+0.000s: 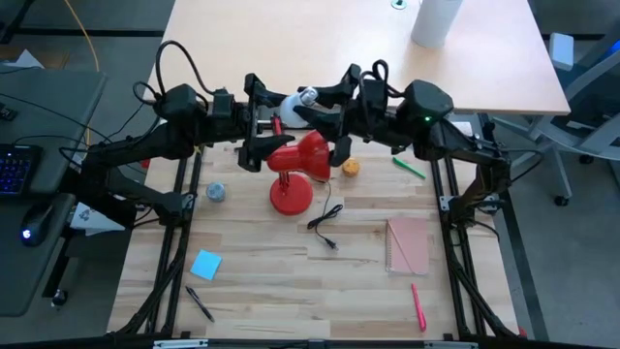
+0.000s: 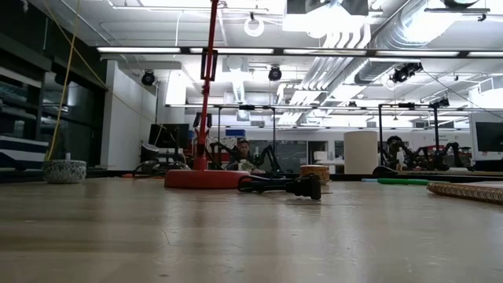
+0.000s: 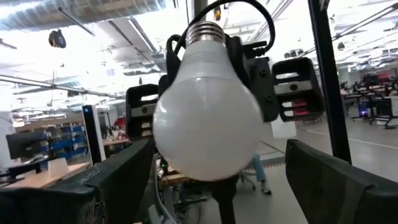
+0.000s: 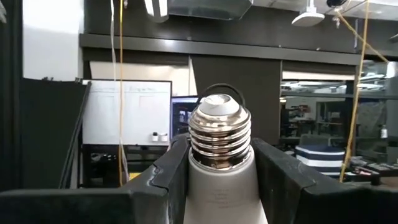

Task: Screw lightbulb
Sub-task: Insert the lightbulb into the lamp

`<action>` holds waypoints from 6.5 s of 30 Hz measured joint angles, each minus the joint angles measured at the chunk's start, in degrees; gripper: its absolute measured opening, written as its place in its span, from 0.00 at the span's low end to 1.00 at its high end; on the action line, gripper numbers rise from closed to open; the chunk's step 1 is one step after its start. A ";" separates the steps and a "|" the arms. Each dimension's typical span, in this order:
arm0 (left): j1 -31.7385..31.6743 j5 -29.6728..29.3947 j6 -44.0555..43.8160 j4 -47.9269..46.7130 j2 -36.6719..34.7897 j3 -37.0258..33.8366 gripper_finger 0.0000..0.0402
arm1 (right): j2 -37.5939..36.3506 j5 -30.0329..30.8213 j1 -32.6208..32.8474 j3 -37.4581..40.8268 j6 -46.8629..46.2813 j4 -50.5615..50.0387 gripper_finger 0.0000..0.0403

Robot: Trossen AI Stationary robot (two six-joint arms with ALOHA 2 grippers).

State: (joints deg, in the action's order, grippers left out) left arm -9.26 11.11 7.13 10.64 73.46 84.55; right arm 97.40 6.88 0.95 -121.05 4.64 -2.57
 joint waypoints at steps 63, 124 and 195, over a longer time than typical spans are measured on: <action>0.98 1.48 -9.08 -10.65 -0.94 1.86 0.85 | -1.20 1.39 -0.13 0.02 0.25 -12.21 0.35; 29.79 -35.30 -3.06 -25.48 13.14 17.49 0.85 | 3.92 14.14 18.45 -12.15 -4.61 -45.57 0.35; 28.87 -41.71 5.95 -13.98 15.14 17.51 0.25 | 3.94 20.04 18.69 -12.13 6.88 -39.91 0.50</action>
State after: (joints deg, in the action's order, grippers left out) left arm 19.62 -30.60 13.08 -3.34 88.60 102.06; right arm 101.34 26.92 19.64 -133.19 11.52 -42.48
